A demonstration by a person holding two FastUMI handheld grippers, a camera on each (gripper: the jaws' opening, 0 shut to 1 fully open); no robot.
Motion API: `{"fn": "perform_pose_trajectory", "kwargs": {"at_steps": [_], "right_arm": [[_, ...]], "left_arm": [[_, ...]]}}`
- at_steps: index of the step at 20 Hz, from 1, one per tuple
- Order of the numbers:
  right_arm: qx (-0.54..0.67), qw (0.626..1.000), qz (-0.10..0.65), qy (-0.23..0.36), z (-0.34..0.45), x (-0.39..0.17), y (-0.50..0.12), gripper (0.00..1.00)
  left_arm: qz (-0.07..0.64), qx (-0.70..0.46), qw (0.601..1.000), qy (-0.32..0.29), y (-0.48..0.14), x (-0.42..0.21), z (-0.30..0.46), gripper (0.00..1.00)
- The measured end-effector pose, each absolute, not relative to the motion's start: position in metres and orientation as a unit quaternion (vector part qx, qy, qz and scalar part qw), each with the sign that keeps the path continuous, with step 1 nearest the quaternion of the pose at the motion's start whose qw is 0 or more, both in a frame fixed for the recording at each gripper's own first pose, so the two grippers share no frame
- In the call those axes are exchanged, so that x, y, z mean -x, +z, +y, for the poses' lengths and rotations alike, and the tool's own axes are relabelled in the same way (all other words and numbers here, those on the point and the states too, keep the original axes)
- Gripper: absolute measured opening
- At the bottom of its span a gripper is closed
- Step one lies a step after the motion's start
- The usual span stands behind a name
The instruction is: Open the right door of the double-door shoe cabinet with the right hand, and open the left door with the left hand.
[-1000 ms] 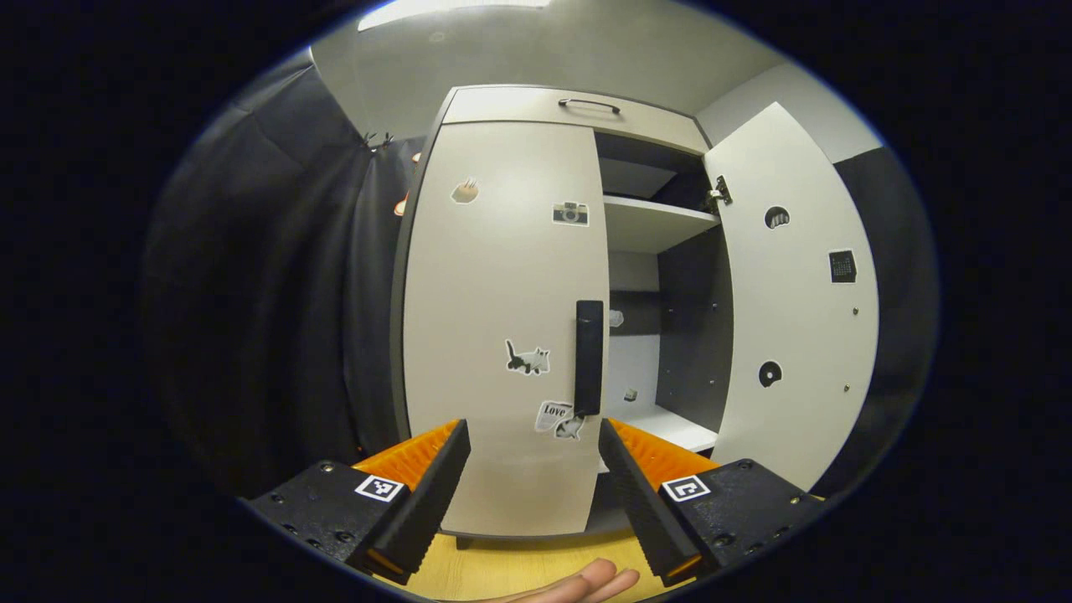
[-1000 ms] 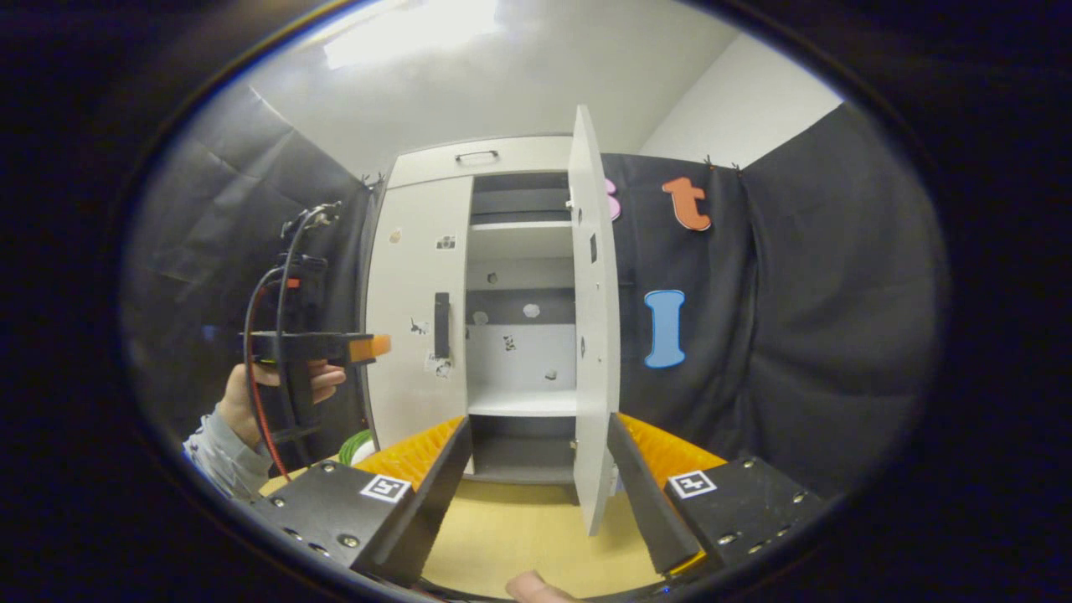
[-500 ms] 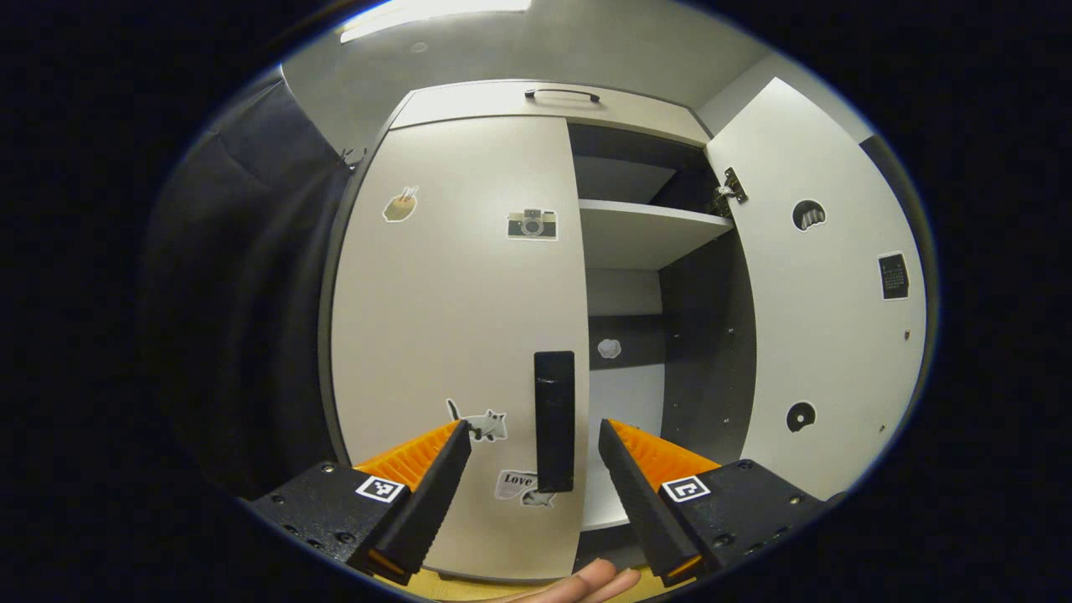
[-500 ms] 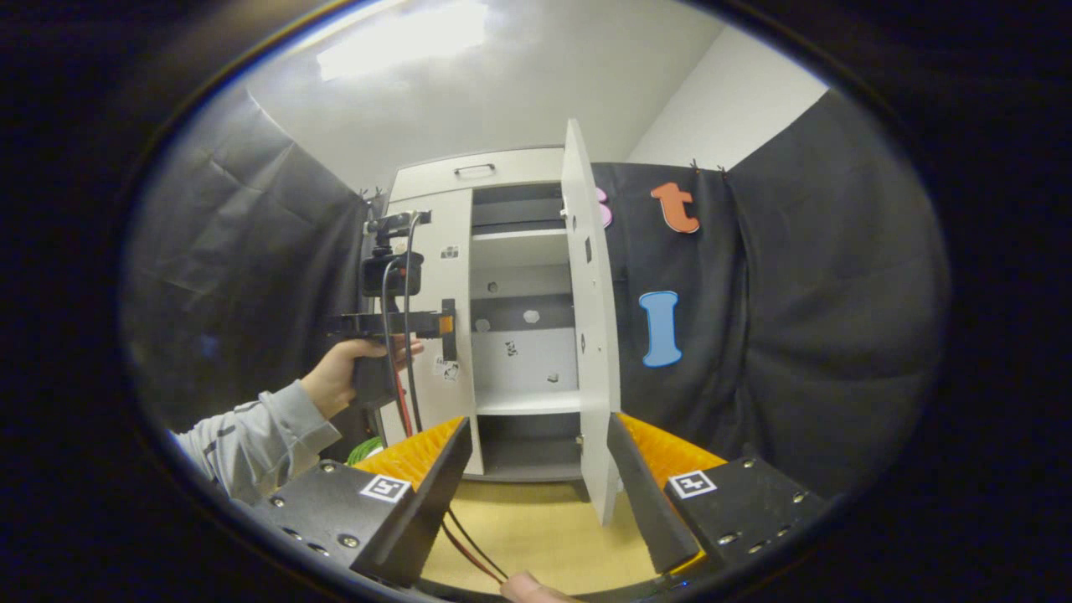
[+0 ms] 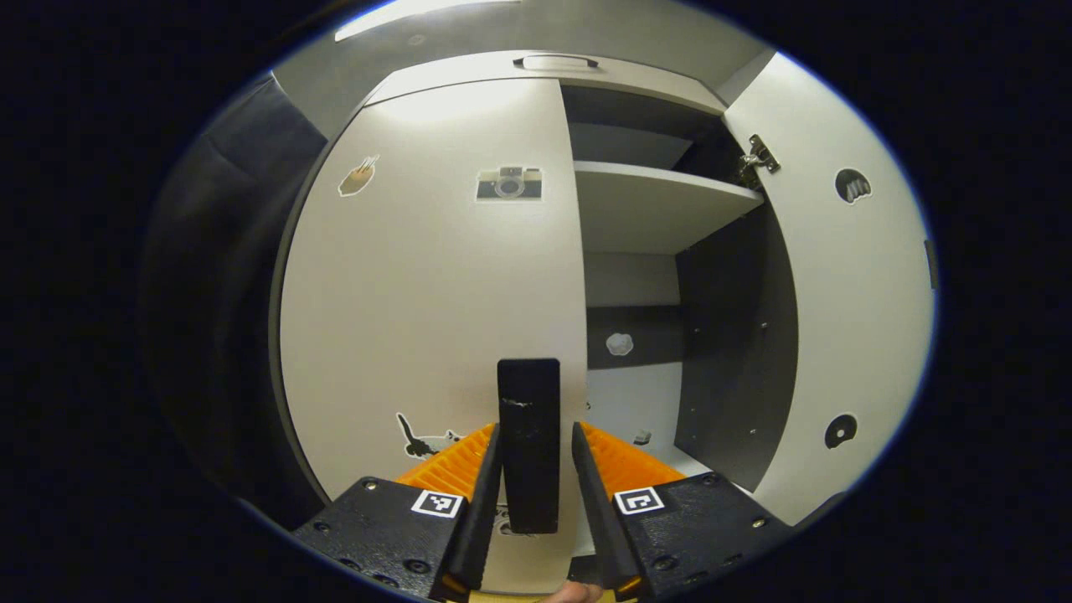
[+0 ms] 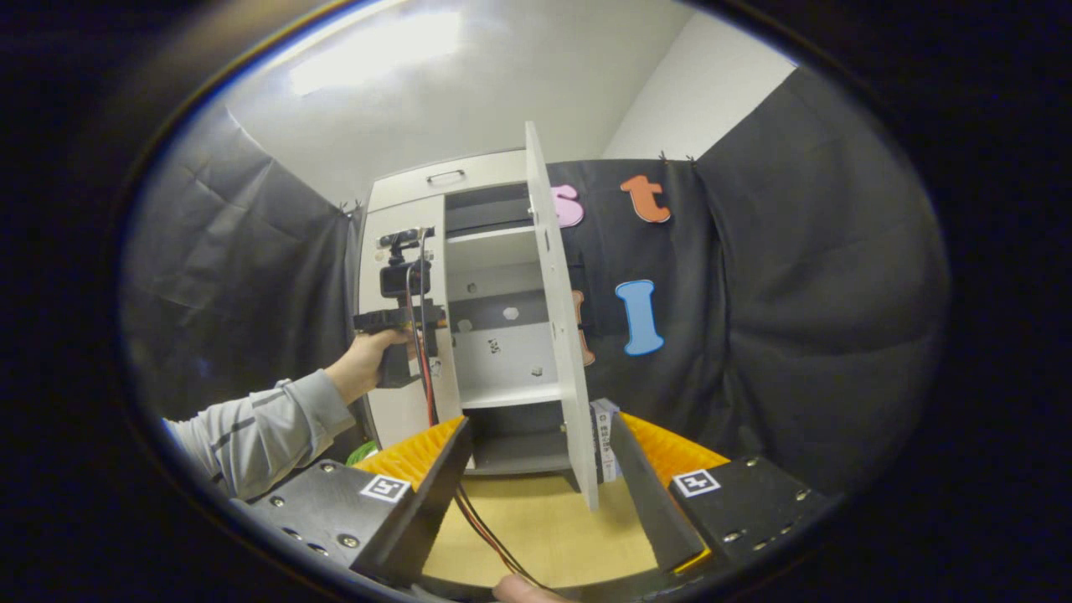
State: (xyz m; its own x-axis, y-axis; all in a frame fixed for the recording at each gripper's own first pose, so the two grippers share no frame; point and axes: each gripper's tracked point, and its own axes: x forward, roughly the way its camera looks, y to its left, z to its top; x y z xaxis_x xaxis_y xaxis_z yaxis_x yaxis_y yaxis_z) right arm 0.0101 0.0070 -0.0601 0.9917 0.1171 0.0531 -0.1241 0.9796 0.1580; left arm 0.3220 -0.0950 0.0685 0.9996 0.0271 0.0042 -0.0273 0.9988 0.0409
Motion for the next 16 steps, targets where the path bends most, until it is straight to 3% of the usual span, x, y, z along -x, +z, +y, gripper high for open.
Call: {"fn": "perform_pose_trajectory", "kwargs": {"at_steps": [1, 3, 4, 5, 7, 16], "right_arm": [[-0.088, 0.994, -0.022, 0.056, 0.003, -0.011, -0.061, 0.94], [-0.101, 0.993, -0.022, 0.049, -0.006, -0.01, -0.063, 0.98], [-0.105, 0.993, -0.02, 0.046, -0.009, -0.01, -0.064, 0.98], [-0.103, 0.994, -0.016, 0.046, -0.01, -0.01, -0.068, 0.94], [-0.102, 0.994, -0.004, 0.039, -0.014, -0.01, -0.074, 0.98], [-0.085, 0.995, 0.013, 0.048, -0.001, -0.014, -0.078, 0.99]], "left_arm": [[0.018, -0.009, 1.0, 0.011, 0.064, -0.315, -0.096, 0.53], [-0.005, -0.001, 1.0, 0.011, 0.073, -0.322, -0.1, 0.53], [0.001, -0.014, 1.0, 0.015, 0.071, -0.322, -0.101, 0.39], [-0.002, -0.029, 0.999, 0.015, 0.072, -0.323, -0.101, 0.35], [0.007, -0.038, 0.999, 0.012, 0.07, -0.322, -0.1, 0.31], [0.035, -0.048, 0.998, -0.011, 0.069, -0.309, -0.099, 0.23]]}}
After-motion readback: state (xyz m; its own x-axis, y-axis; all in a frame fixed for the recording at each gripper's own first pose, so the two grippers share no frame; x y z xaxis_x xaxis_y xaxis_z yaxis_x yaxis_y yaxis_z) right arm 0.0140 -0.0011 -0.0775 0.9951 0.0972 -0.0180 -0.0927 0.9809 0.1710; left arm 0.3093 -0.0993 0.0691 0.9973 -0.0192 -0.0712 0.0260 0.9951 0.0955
